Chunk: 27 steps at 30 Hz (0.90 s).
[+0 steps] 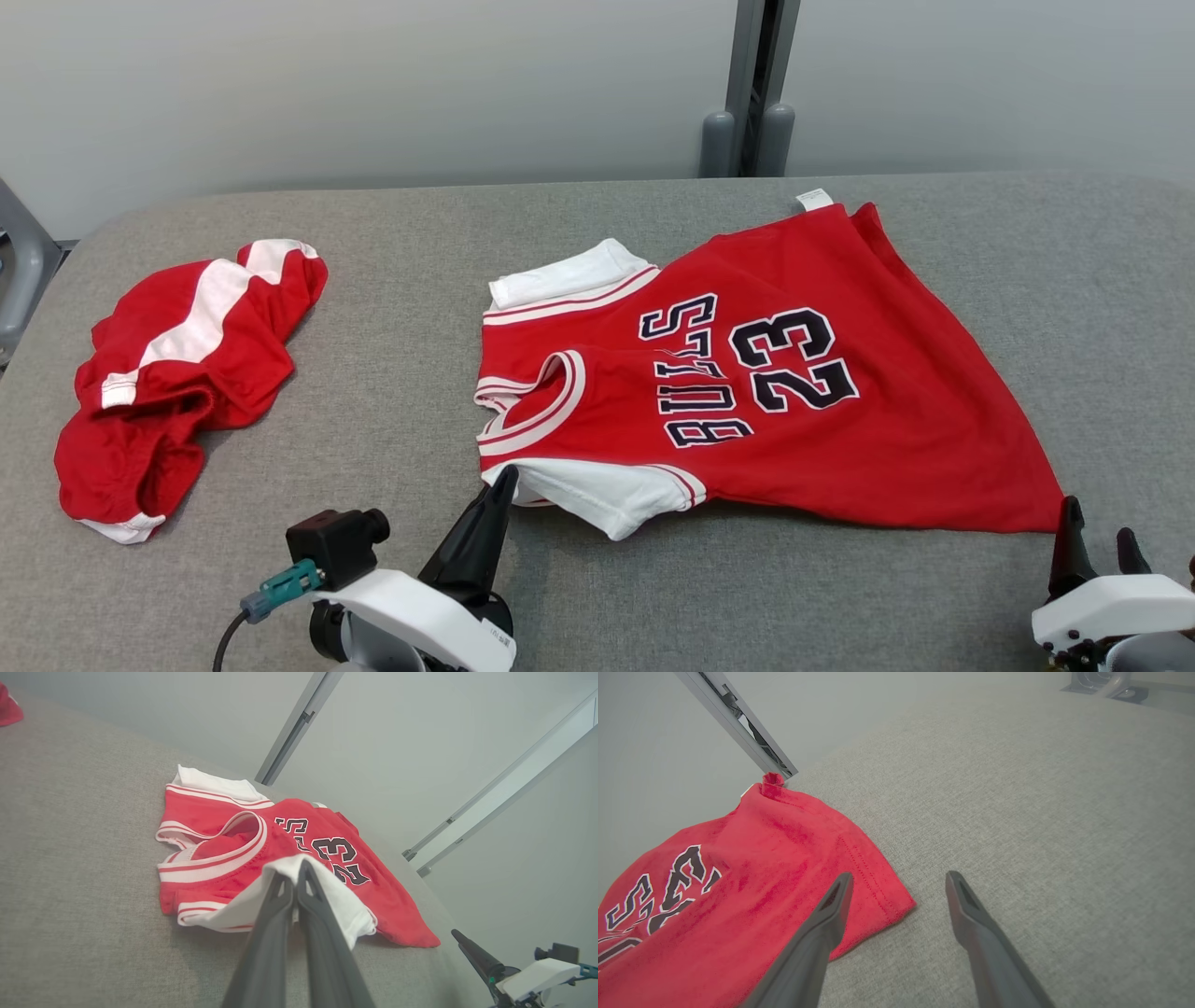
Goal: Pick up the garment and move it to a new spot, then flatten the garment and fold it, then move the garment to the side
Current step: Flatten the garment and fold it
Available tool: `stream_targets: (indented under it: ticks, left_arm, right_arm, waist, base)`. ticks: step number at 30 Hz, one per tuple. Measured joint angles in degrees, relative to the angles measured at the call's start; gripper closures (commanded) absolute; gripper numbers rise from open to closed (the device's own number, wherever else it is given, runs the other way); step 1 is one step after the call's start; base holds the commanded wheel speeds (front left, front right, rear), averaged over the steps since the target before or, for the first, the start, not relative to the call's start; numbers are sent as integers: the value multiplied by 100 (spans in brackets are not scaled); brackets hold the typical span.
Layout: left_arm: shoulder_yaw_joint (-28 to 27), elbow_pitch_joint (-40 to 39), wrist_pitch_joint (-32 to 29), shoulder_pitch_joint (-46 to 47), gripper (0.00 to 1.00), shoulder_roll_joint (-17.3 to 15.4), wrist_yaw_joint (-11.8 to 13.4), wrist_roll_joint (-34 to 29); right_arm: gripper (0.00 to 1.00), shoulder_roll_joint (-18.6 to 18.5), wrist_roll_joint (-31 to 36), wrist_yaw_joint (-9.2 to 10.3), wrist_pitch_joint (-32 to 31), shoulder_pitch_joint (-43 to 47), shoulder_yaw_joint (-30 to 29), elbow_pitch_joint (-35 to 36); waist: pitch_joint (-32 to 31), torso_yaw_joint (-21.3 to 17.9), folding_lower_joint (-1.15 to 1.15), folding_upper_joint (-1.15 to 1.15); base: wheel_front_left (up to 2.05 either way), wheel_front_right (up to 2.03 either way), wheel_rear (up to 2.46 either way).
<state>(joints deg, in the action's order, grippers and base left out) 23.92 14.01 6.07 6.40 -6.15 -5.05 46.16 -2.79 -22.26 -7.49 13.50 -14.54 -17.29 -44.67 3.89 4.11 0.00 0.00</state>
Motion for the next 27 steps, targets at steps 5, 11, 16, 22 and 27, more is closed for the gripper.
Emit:
stream_targets:
  ticks: [5,11,16,22,27]
  left_arm:
    - [64,-26,-53,-19,100,-13,9,-13]
    - [105,-44,-77,-18,100,-20,16,-18]
    - [156,-70,-107,-18,100,-38,16,-25]
    - [169,-116,-152,-4,100,-80,23,-26]
    - [170,-124,-153,43,100,-92,34,-26]
  right_arm:
    - [0,3,-11,0,0,-162,-138,-557]
    - [0,4,4,0,35,-365,-256,-880]
    - [0,3,4,0,86,-480,-333,-1037]
    - [0,0,-32,0,124,-618,-369,-1105]
    - [100,-7,-99,0,141,-682,-272,-1107]
  waist:
    - [14,39,0,0]
    - [40,100,0,0]
    - [80,156,0,0]
    - [172,223,0,0]
    - [229,286,0,0]
  base:
    - [0,0,0]
    - [0,0,0]
    - [0,0,0]
    - [0,0,0]
    - [0,0,0]
